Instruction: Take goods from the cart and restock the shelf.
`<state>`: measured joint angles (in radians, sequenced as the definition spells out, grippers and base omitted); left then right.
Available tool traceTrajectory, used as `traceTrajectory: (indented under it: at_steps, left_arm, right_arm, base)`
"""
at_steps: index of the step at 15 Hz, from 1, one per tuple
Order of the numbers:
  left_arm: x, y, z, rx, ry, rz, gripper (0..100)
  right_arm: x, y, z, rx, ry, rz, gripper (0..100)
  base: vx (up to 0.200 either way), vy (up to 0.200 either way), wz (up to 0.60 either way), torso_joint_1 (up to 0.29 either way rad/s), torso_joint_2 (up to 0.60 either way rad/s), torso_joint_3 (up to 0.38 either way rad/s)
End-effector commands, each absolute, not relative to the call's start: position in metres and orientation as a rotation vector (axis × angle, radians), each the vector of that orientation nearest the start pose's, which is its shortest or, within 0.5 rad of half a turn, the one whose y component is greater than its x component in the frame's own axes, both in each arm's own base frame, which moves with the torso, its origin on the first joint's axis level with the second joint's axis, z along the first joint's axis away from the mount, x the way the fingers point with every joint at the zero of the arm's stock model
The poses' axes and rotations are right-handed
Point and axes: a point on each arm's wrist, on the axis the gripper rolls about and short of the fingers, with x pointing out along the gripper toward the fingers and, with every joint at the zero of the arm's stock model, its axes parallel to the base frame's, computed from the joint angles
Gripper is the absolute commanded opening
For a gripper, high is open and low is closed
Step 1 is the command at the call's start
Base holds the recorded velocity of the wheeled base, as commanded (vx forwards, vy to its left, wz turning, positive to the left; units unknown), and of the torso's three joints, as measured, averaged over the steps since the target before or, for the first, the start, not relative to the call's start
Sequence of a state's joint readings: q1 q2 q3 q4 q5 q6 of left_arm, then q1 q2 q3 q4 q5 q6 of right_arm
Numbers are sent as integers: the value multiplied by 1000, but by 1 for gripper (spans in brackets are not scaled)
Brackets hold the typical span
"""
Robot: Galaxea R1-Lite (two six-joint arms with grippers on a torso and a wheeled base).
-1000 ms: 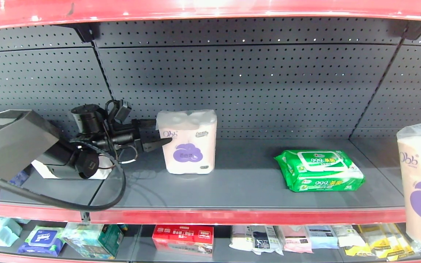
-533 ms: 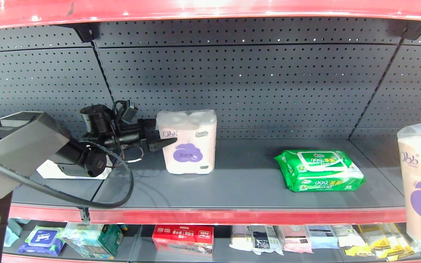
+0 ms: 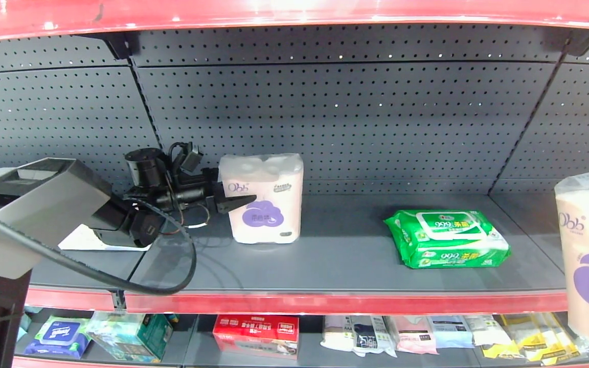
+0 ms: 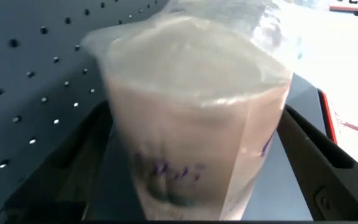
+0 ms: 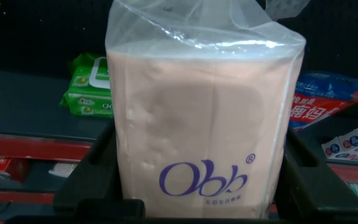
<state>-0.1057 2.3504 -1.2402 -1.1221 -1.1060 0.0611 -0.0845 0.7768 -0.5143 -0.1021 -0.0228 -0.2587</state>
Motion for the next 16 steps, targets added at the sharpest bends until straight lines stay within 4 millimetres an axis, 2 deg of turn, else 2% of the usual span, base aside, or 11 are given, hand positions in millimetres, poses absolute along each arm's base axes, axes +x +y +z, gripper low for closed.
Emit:
traceTrajectory:
  at_steps: [1, 7, 10, 15, 16]
  left_arm:
    - [442, -68, 91, 60, -49, -1211, 100]
    - [444, -69, 90, 61, -50, -1214, 100]
    - [447, -80, 90, 64, -60, -1235, 100]
    - [448, -82, 92, 57, -62, -1238, 100]
    - [447, -82, 91, 57, -60, -1238, 0]
  right_arm:
    - [75, -7, 222, -254, 169, -86, 0]
    - [75, -7, 222, -254, 169, -86, 0]
    - [75, -7, 222, -255, 171, -86, 0]
    - [74, -7, 222, -255, 170, -86, 0]
    - [75, -7, 221, -255, 173, -86, 0]
  base:
    - [0, 0, 0, 0, 0, 0]
    - [0, 0, 0, 0, 0, 0]
    - [0, 0, 0, 0, 0, 0]
    - [0, 0, 0, 0, 0, 0]
    - [0, 0, 0, 0, 0, 0]
